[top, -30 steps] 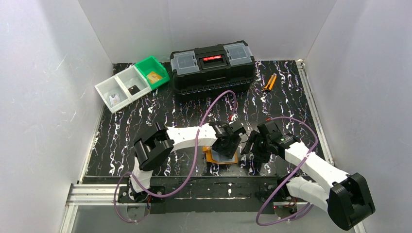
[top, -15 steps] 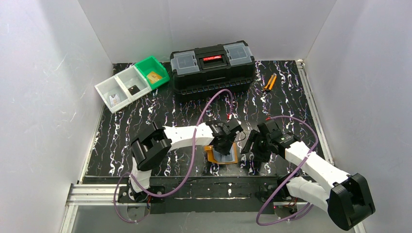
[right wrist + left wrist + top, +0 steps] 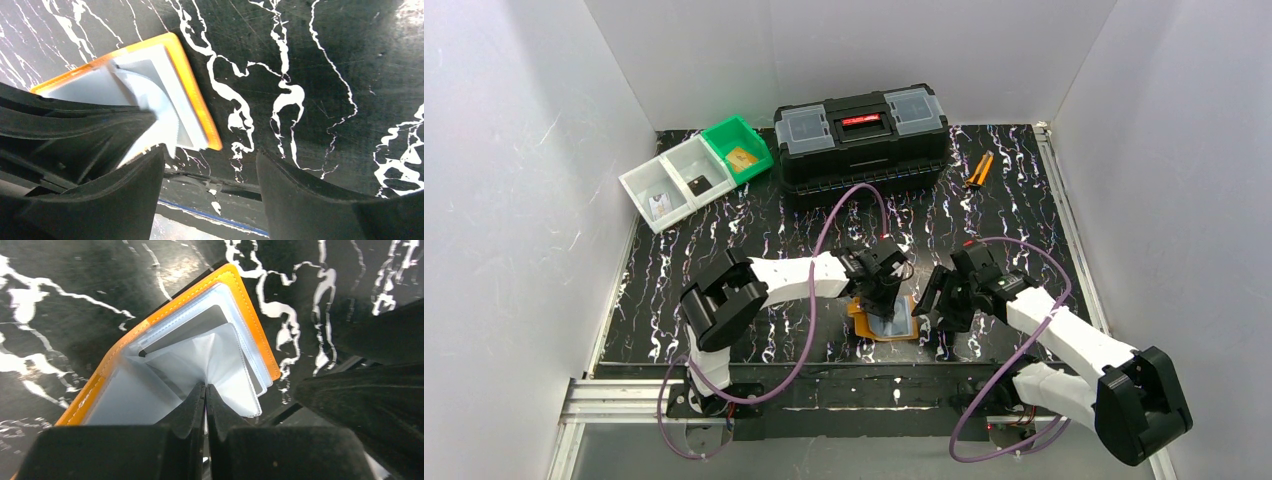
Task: Take the credit cards out of the card holder
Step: Remove the credit card from the card holder.
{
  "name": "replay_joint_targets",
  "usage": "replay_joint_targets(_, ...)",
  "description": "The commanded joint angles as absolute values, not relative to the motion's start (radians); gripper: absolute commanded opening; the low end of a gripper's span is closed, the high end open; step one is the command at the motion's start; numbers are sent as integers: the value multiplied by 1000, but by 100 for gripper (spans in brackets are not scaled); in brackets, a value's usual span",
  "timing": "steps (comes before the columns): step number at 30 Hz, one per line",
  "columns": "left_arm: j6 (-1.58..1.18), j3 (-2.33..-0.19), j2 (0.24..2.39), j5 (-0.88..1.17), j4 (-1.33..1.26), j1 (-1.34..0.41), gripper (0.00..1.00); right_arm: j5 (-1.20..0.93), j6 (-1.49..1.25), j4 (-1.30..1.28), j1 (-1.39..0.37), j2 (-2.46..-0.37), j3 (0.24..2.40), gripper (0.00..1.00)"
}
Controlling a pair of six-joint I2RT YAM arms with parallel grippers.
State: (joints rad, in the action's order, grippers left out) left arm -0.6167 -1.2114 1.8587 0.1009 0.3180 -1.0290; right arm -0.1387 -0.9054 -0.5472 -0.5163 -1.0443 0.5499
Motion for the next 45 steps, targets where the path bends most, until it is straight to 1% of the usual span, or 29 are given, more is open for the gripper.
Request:
replay_joint_targets(1,-674,-1139,1841,230,230,-1027,0,-183,-904,-489,-514,-1055,582,74)
replay_joint_targets(10,-776,-997,1792,359,18,-970,0,-227,-911,-414,-557,-1128,610,71)
replay_joint_targets(14,-810,-934,1767,377,-61,-951,0,-237,-914,-397,-582,-1171,635,68)
replay_joint_targets(21,-858,-858,1747,410,-163,-935,0,-231,-923,-378,-623,-1252,679,57)
replay_joint_targets(32,-885,-840,1761,453,-232,-922,0,-217,-940,-361,-627,-1292,650,36)
replay_joint_targets(36,-889,-832,1757,459,-242,-922,0,-238,-955,-322,-627,-1299,620,31)
replay_joint_targets(39,-890,-831,1755,454,-238,-922,0,-230,-955,-332,-627,-1298,616,30)
replay_joint_targets(45,-885,-835,1764,451,-221,-922,0,-183,-937,-387,-627,-1239,610,37)
